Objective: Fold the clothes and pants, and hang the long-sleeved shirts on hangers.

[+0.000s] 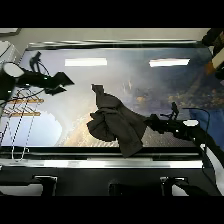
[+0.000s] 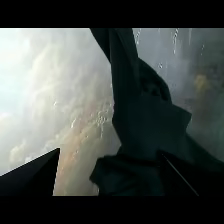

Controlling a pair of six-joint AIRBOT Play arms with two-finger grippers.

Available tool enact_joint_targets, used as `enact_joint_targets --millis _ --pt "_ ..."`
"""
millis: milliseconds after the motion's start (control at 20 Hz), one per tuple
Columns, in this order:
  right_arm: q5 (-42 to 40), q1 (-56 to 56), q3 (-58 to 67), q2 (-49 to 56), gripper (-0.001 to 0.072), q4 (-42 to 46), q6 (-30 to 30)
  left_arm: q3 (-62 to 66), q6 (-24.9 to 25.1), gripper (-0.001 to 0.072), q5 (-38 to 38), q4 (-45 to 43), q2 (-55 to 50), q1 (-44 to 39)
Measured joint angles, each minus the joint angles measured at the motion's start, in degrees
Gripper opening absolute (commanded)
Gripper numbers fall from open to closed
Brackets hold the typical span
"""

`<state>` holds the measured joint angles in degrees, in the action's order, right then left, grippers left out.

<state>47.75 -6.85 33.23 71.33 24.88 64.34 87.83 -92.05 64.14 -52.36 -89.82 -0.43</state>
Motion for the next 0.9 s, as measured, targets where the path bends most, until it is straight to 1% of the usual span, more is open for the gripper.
enact_joint_targets --millis 150,250,350,550,750,800,850,900 --pt "3.06 0.04 0.31 -2.27 0.0032 0.87 1.6 -1.03 6.25 0.072 -8.76 11.96 -9.64 -0.22" --pt "4.74 0.04 0.39 -3.34 0.0032 1.27 2.54 0.57 9.62 0.072 -11.72 18.36 -15.32 -0.52" --pt "6.32 0.04 0.44 -3.93 0.0032 1.68 3.23 3.69 11.63 0.072 -13.33 22.34 -19.76 -1.18" --pt "8.33 0.04 0.46 -4.39 0.0032 2.4 3.87 10.67 12.79 0.072 -14.64 25.51 -26.36 -2.54" --pt "9.05 0.04 0.46 -4.52 0.0032 2.73 4.37 14.75 11.06 0.072 -13.6 26.58 -30.73 -3.74" --pt "9.11 0.04 0.46 -4.52 0.0032 2.75 4.7 15.23 10.82 0.0676 -13.31 26.62 -31.41 -4.07" --pt "9.22 0.04 0.46 -4.52 0.0032 2.75 4.72 15.63 10.49 0.0559 -13.14 26.84 -31.95 -4.42" --pt "9.25 0.04 0.46 -4.57 0.0032 2.78 4.83 15.93 10.38 0.0471 -12.83 26.97 -32.3 -4.76"
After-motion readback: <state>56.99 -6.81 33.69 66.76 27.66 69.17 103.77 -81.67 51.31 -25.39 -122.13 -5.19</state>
